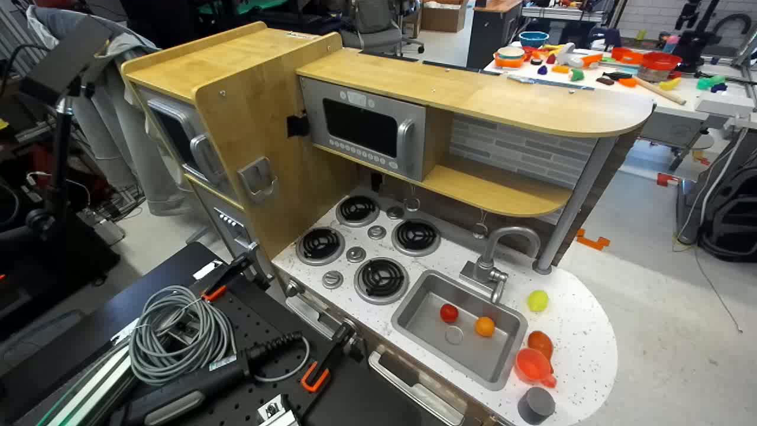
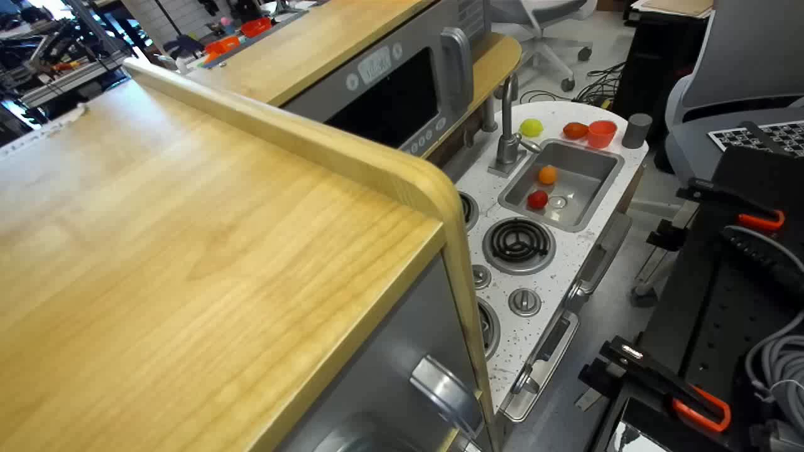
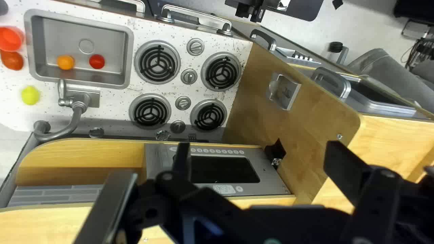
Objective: Pick up the tomato from the sink and put it on the stove
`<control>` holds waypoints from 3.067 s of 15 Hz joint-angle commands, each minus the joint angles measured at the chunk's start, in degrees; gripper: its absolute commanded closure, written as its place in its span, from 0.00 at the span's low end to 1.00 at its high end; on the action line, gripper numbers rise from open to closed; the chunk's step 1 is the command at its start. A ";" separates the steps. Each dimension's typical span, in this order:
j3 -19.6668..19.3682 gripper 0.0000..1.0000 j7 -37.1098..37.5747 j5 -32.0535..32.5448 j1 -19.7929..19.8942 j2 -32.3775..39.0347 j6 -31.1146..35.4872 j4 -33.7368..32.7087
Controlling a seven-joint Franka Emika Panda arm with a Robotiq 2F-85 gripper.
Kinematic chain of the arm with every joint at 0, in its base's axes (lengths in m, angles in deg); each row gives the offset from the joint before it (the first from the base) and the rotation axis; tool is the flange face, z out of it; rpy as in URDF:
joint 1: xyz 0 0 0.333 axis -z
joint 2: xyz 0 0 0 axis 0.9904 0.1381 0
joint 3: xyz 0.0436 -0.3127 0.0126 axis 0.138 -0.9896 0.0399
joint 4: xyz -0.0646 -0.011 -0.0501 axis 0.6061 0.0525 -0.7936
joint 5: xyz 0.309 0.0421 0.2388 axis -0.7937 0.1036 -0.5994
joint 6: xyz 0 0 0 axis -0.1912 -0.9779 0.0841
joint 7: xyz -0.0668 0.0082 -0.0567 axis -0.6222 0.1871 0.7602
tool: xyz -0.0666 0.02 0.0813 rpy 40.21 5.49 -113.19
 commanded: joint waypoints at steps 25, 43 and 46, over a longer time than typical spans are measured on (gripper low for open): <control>2.42 0.00 -0.17 1.78 2.81 2.55 3.26 2.66; 1.85 0.00 9.25 11.95 16.04 51.34 46.51 10.47; 0.81 0.00 14.75 15.09 16.66 59.01 48.79 6.15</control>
